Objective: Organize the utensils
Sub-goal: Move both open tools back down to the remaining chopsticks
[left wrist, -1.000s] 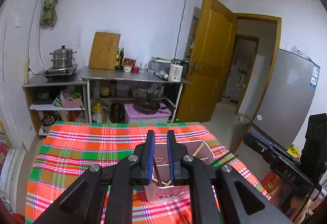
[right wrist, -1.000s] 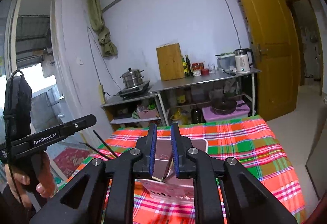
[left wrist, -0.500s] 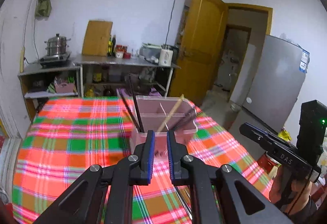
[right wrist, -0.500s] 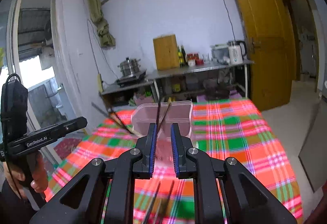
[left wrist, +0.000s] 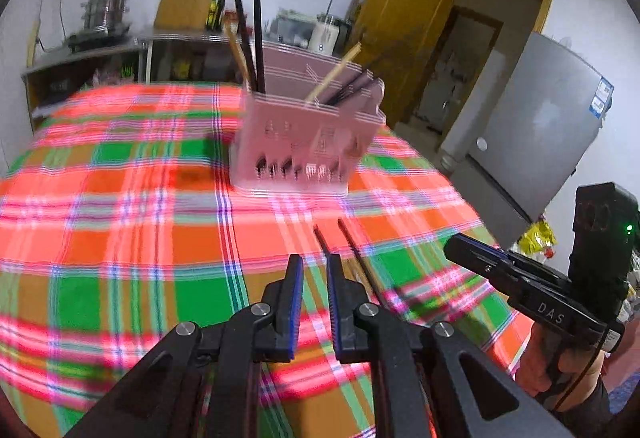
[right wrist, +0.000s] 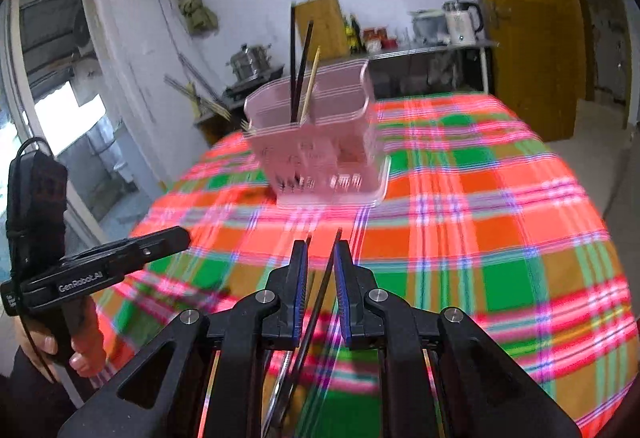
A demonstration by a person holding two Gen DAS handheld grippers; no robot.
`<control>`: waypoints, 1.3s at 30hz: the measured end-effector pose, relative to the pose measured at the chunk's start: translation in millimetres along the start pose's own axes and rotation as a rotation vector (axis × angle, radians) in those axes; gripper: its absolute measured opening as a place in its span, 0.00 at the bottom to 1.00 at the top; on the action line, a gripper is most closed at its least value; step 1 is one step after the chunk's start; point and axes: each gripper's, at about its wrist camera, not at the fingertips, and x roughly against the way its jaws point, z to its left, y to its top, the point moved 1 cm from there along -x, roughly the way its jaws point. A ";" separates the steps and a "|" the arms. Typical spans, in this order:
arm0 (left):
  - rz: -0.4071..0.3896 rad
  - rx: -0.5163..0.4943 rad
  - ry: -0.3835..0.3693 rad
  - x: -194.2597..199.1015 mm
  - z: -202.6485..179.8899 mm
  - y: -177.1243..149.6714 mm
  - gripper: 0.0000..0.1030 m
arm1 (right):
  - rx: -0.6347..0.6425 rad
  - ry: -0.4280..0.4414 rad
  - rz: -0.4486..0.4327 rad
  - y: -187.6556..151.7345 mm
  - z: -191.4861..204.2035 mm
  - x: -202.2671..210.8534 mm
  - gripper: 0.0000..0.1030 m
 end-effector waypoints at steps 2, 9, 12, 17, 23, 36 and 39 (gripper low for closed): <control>0.028 0.003 0.001 -8.0 0.2 -7.7 0.11 | 0.013 0.005 0.031 -7.2 2.2 -7.3 0.11; 0.095 0.011 -0.013 -27.5 -4.6 -20.4 0.11 | 0.027 0.020 0.084 -20.3 5.0 -22.0 0.11; 0.114 0.014 -0.025 -33.9 -10.5 -22.8 0.17 | 0.013 0.020 0.084 -21.4 2.7 -20.6 0.11; 0.140 0.001 -0.017 -46.0 -22.1 -26.0 0.23 | -0.005 0.016 0.077 -21.6 -5.1 -17.2 0.11; 0.161 -0.029 0.057 -61.4 -31.8 -31.7 0.23 | -0.020 0.017 0.069 -22.1 -10.9 -14.1 0.11; 0.130 -0.050 0.131 -54.4 -36.6 -46.3 0.24 | -0.028 0.031 0.054 -23.7 -12.1 -9.0 0.11; 0.128 -0.072 0.150 -52.8 -35.3 -46.2 0.21 | -0.033 0.034 0.055 -24.4 -13.0 -8.8 0.11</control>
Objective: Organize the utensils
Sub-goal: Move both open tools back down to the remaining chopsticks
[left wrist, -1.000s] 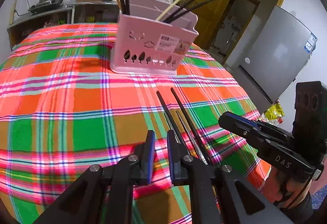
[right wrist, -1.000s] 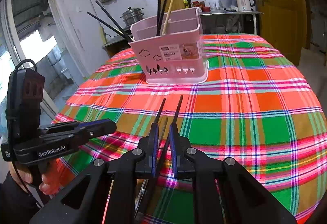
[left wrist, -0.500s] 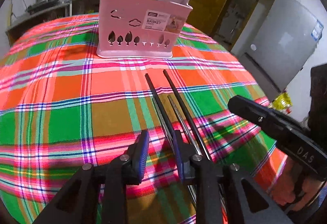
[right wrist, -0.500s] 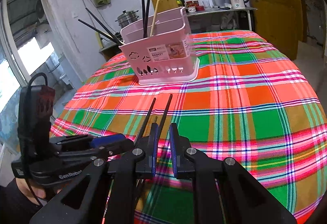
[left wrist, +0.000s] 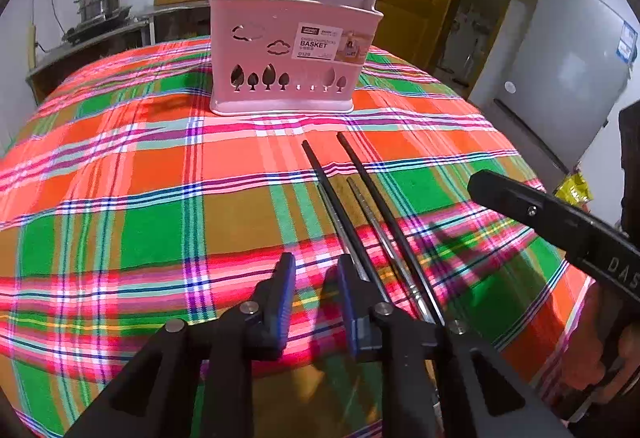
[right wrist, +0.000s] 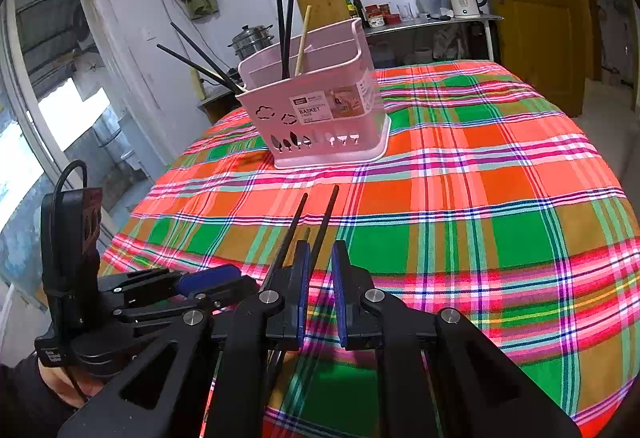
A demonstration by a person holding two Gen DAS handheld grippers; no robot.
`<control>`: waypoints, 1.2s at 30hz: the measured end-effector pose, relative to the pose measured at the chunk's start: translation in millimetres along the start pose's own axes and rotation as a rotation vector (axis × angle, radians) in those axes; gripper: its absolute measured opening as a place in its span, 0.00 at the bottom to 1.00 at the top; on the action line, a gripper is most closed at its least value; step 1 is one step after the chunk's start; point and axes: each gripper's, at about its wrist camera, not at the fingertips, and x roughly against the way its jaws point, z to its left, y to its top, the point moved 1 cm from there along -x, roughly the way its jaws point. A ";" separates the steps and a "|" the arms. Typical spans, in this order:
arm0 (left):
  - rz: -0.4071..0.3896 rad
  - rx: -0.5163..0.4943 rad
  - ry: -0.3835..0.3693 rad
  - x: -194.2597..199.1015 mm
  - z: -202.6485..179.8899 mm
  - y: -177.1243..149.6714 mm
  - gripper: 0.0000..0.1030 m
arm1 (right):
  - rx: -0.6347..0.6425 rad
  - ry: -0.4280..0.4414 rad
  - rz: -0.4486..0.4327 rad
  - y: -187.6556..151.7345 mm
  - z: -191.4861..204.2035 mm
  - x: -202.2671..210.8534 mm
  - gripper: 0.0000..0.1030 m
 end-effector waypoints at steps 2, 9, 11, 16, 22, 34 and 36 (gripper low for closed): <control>0.008 0.010 0.007 0.3 0.4 0.7 0.21 | 0.001 0.002 0.000 -0.5 0.5 -0.6 0.11; 0.016 0.102 -0.070 -0.4 8.0 6.0 0.23 | -0.003 0.001 -0.002 -0.7 -2.0 -0.3 0.11; 0.008 0.066 -0.036 -3.0 1.0 6.1 0.24 | -0.006 0.002 -0.003 -1.0 -2.9 -0.5 0.11; -0.007 0.026 0.035 -6.5 -10.2 8.0 0.26 | -0.007 0.004 -0.005 -1.4 -3.5 -0.1 0.11; -0.020 0.028 0.066 -8.5 -9.2 8.8 0.27 | -0.011 0.007 -0.011 -1.6 -2.1 1.7 0.11; 0.009 0.130 -0.016 0.3 1.8 4.3 0.32 | -0.005 0.001 -0.018 -2.0 -1.2 6.8 0.11; 0.001 0.108 -0.007 -1.5 -2.8 3.1 0.34 | -0.007 -0.003 -0.019 -1.8 -2.0 7.5 0.11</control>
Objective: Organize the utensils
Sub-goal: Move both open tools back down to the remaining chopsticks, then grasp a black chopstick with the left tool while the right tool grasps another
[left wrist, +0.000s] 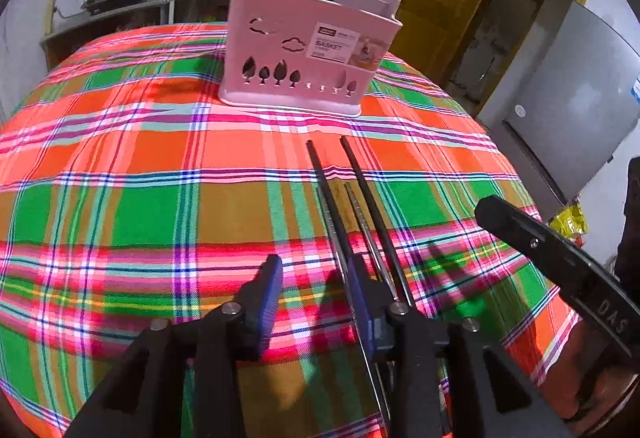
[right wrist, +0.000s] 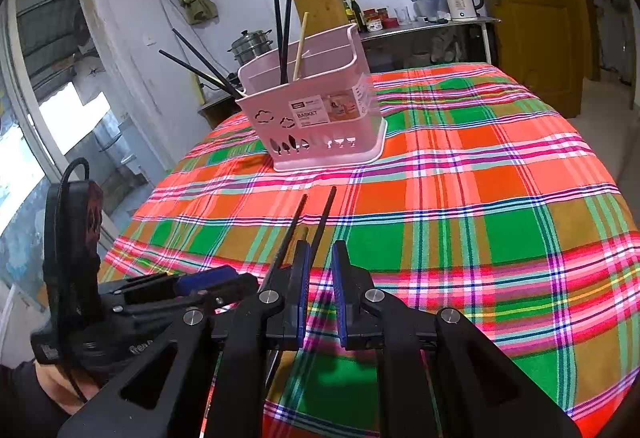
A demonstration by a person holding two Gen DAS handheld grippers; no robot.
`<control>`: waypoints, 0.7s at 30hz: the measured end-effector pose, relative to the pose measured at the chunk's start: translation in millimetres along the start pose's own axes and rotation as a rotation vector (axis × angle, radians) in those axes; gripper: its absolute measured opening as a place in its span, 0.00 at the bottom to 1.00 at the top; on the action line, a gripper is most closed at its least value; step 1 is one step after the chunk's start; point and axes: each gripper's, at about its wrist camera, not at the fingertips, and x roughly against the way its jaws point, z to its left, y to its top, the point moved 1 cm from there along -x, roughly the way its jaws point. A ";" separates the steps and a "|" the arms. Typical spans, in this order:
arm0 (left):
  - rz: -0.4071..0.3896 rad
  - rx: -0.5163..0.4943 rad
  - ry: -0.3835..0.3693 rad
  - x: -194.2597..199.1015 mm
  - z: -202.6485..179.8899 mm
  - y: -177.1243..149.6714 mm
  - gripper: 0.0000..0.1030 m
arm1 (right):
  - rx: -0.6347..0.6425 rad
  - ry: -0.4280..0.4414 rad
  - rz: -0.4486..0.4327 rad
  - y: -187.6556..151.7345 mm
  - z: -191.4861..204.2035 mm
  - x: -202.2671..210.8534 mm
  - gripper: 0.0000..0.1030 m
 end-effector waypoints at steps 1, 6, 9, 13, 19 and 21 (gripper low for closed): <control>-0.008 -0.020 0.015 -0.2 -4.2 -1.7 0.38 | -0.002 0.000 0.000 0.3 -0.6 -0.1 0.11; -0.022 -0.108 0.085 -3.1 -21.7 -8.2 0.43 | -0.008 0.002 0.001 0.1 -1.4 -2.3 0.11; -0.020 -0.115 0.097 -2.4 -20.2 -9.0 0.41 | -0.006 0.001 0.003 -0.9 -0.6 -2.0 0.11; -0.019 -0.110 0.085 3.3 -6.3 -10.0 0.24 | -0.004 0.003 0.000 -1.2 -0.4 0.3 0.11; -0.004 -0.088 0.074 15.8 30.7 -8.4 0.13 | 0.017 0.015 0.003 -0.3 7.1 -0.6 0.11; 0.003 -0.084 0.036 19.3 41.9 -7.0 0.13 | 0.029 0.022 0.011 0.5 13.0 -4.4 0.11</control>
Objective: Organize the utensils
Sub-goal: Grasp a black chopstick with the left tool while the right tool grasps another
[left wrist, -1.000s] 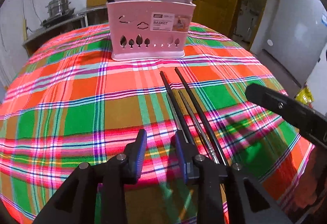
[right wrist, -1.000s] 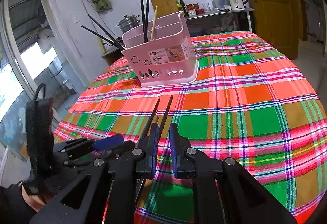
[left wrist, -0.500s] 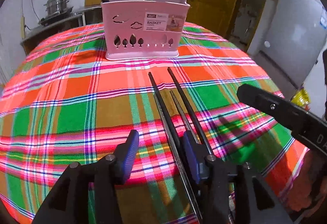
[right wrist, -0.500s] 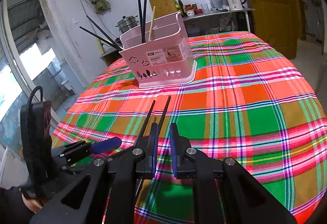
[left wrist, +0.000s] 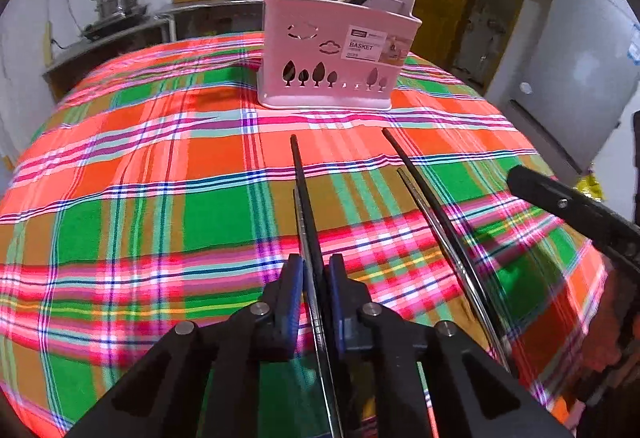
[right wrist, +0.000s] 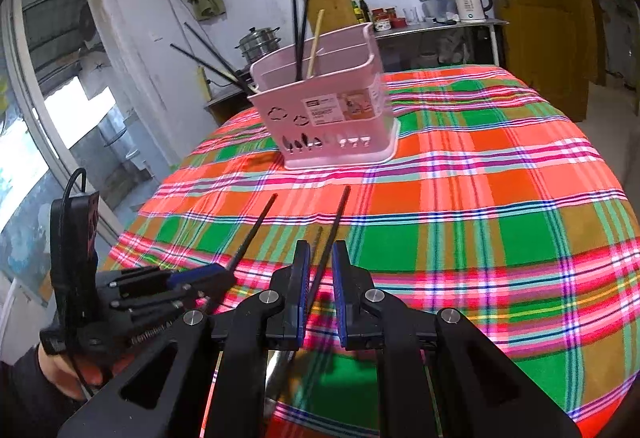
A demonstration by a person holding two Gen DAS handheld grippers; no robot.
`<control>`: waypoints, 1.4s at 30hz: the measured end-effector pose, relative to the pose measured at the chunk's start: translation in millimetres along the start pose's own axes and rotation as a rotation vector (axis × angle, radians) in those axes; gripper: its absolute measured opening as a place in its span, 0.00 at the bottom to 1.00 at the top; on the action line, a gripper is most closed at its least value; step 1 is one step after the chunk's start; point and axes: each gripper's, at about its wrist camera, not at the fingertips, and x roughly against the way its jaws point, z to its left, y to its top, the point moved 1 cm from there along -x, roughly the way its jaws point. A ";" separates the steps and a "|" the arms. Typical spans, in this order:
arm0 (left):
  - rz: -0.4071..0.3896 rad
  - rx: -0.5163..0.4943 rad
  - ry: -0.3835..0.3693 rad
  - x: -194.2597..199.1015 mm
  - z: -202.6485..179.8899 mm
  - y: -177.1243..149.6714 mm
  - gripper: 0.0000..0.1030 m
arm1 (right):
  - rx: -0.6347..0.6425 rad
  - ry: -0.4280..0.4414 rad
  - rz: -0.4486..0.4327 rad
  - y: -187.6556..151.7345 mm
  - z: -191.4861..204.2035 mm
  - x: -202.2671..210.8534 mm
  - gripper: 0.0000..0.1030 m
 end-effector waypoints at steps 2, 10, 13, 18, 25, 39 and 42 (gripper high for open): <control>-0.003 0.005 0.004 4.1 10.9 0.2 0.13 | 0.016 0.004 0.011 -0.7 5.8 -5.1 0.11; -0.025 0.017 -0.041 8.3 23.7 9.1 0.12 | 0.053 -0.005 0.070 -4.9 19.6 -28.6 0.11; -0.014 0.016 -0.008 -0.7 25.7 11.3 0.12 | 0.061 -0.009 0.082 -4.9 22.6 -32.8 0.11; -0.024 0.023 -0.003 -2.2 28.8 11.6 0.12 | 0.076 -0.016 0.098 -5.9 26.1 -37.1 0.11; -0.022 -0.003 0.016 1.0 28.7 2.3 0.14 | 0.075 -0.015 0.111 -7.7 27.8 -41.7 0.11; -0.007 -0.021 0.057 -8.5 30.7 15.7 0.13 | 0.129 -0.071 0.170 -5.3 36.7 -62.1 0.11; -0.009 0.004 0.046 -9.0 37.5 17.6 0.10 | 0.137 -0.094 0.171 -4.7 35.6 -64.9 0.11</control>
